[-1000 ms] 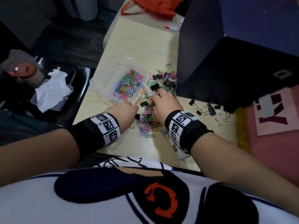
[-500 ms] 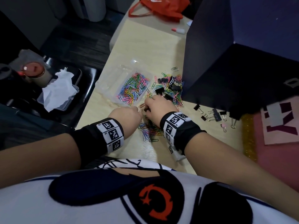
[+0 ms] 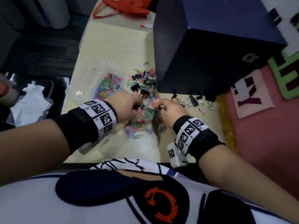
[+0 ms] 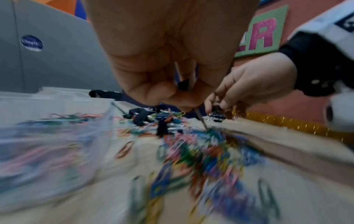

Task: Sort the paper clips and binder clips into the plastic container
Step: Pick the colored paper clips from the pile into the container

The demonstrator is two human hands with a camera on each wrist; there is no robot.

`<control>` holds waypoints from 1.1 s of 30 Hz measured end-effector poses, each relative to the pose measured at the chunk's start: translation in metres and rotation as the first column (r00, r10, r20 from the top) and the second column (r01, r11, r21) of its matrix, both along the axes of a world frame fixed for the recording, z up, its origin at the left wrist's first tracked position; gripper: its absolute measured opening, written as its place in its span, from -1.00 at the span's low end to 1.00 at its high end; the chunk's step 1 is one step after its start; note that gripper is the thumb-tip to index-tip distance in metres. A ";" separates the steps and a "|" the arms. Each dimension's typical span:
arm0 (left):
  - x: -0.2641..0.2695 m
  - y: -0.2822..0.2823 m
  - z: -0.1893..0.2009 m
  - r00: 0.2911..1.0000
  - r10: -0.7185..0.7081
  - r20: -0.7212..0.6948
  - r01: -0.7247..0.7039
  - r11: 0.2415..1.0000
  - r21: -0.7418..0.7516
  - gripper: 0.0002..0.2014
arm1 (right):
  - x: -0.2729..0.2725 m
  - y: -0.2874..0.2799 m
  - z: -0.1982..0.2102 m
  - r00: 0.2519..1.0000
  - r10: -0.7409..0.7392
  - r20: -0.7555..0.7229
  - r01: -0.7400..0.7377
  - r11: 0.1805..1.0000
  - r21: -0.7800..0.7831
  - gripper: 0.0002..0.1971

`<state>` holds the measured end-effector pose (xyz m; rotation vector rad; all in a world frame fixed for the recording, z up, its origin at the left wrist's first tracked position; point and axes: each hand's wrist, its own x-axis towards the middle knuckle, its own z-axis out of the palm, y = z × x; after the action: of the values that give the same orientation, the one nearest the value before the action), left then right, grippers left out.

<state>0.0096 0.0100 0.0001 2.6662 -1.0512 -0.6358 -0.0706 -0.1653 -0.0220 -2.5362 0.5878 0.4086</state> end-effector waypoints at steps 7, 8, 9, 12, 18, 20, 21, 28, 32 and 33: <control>-0.003 -0.055 0.012 0.951 0.030 -0.309 -0.128 0.944 -0.303 -0.39 | -0.022 -0.047 0.010 0.918 -0.377 0.126 0.392 0.911 -0.130 -0.57; -0.004 -0.059 0.012 0.941 0.014 -0.338 -0.123 0.946 -0.301 -0.33 | -0.024 -0.049 0.009 0.911 -0.395 0.119 0.410 0.899 -0.152 -0.53; -0.004 -0.059 0.010 0.950 0.004 -0.314 -0.098 0.954 -0.283 -0.32 | -0.026 -0.049 0.006 0.912 -0.398 0.099 0.410 0.894 -0.183 -0.50; 0.001 -0.048 0.000 0.993 0.030 -0.114 -0.050 0.983 -0.174 -0.57 | -0.027 -0.042 0.000 0.935 -0.340 0.098 0.353 0.906 -0.231 -0.50; 0.011 -0.012 -0.015 0.993 0.119 -0.014 -0.119 0.992 -0.037 -0.58 | -0.015 -0.005 -0.008 0.988 0.057 0.142 -0.022 0.971 -0.237 -0.69; 0.010 -0.005 -0.020 1.000 0.022 -0.007 -0.021 0.997 0.078 -0.50 | -0.007 0.007 -0.010 0.974 0.188 0.128 -0.156 0.962 -0.224 -0.67; 0.009 -0.003 -0.022 1.000 -0.015 -0.008 0.016 0.991 0.136 -0.47 | -0.002 0.013 -0.010 0.964 0.243 0.113 -0.215 0.953 -0.212 -0.63; 0.007 0.010 -0.028 0.999 -0.028 0.040 0.018 0.970 0.243 -0.64 | 0.023 0.033 -0.009 0.919 0.377 -0.114 -0.394 0.888 -0.237 -0.44; 0.010 0.010 -0.030 0.998 0.055 0.032 -0.060 0.981 0.182 -0.61 | 0.029 0.029 -0.010 0.936 0.340 -0.092 -0.353 0.905 -0.236 -0.57; 0.011 0.008 -0.030 0.997 0.068 0.031 -0.072 0.985 0.157 -0.60 | 0.029 0.027 -0.009 0.937 0.340 -0.074 -0.348 0.907 -0.236 -0.60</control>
<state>0.0206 0.0175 -0.0295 2.8400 -0.9455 -0.7001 -0.0414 -0.1379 -0.0313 -2.8877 0.2045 0.5283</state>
